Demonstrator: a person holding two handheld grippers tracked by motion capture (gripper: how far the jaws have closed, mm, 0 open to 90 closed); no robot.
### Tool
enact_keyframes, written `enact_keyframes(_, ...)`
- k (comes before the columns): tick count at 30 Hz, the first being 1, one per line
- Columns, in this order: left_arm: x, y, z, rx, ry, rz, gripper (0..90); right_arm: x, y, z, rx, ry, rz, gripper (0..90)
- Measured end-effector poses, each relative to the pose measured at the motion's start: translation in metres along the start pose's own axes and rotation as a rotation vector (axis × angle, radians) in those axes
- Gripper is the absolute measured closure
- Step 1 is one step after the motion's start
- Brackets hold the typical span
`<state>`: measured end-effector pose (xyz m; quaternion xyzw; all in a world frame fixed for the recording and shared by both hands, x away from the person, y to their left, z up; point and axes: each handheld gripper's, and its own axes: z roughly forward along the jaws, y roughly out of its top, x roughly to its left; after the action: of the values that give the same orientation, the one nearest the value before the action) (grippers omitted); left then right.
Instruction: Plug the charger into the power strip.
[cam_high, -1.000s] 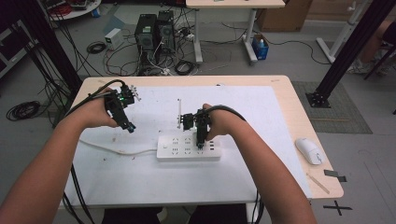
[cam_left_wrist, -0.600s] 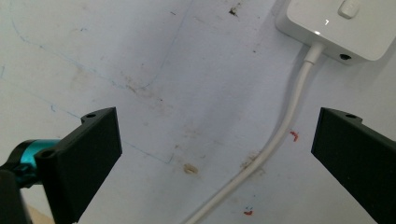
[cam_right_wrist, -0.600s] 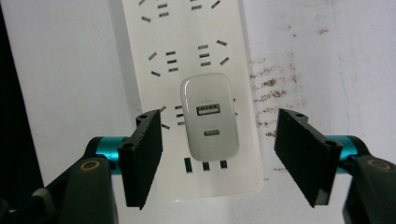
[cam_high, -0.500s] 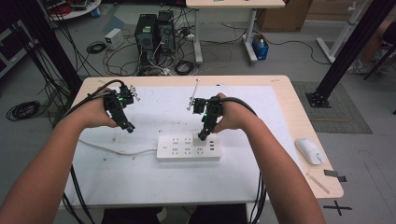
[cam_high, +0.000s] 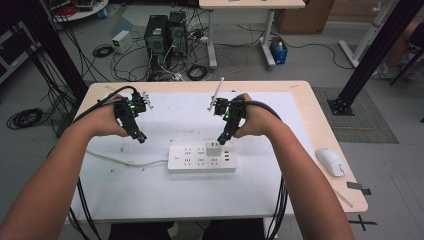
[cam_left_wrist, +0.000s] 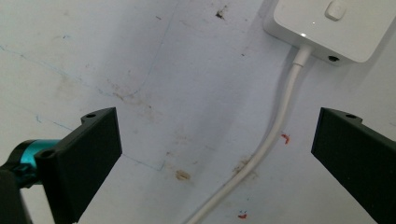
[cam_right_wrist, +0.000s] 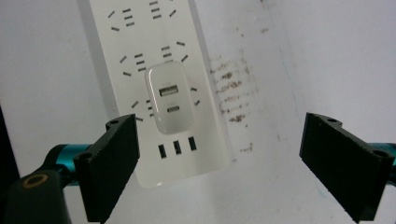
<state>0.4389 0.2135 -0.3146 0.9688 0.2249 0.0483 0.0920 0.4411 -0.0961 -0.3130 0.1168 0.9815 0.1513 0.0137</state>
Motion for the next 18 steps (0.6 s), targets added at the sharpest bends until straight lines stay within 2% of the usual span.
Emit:
enact_keyframes(1, 0.000, 0.001, 0.000, -0.003, -0.004, 0.003, 1.7, -0.001, -0.001, -0.001, 0.000, -0.010, -0.007, 11.4)
enact_keyframes(3, 0.001, 0.003, -0.002, 0.006, -0.003, 0.010, 1.7, -0.003, -0.004, -0.005, 0.014, -0.029, 0.013, 1.2)
enact_keyframes(9, 0.001, 0.007, -0.009, 0.010, -0.015, 0.036, 1.7, -0.007, -0.012, -0.020, 0.071, -0.058, 0.025, 1.0)
enact_keyframes(10, 0.002, 0.008, -0.011, 0.018, -0.023, 0.047, 1.7, -0.008, -0.014, -0.022, 0.070, -0.072, 0.013, 0.9)
enact_keyframes(14, 0.001, 0.010, -0.016, 0.048, -0.042, 0.078, 1.7, -0.009, -0.022, -0.029, 0.147, -0.108, -0.005, 0.9)
enact_keyframes(18, 0.001, 0.012, -0.021, 0.040, -0.051, 0.100, 1.7, -0.012, -0.029, -0.034, 0.181, -0.095, 0.020, 0.9)
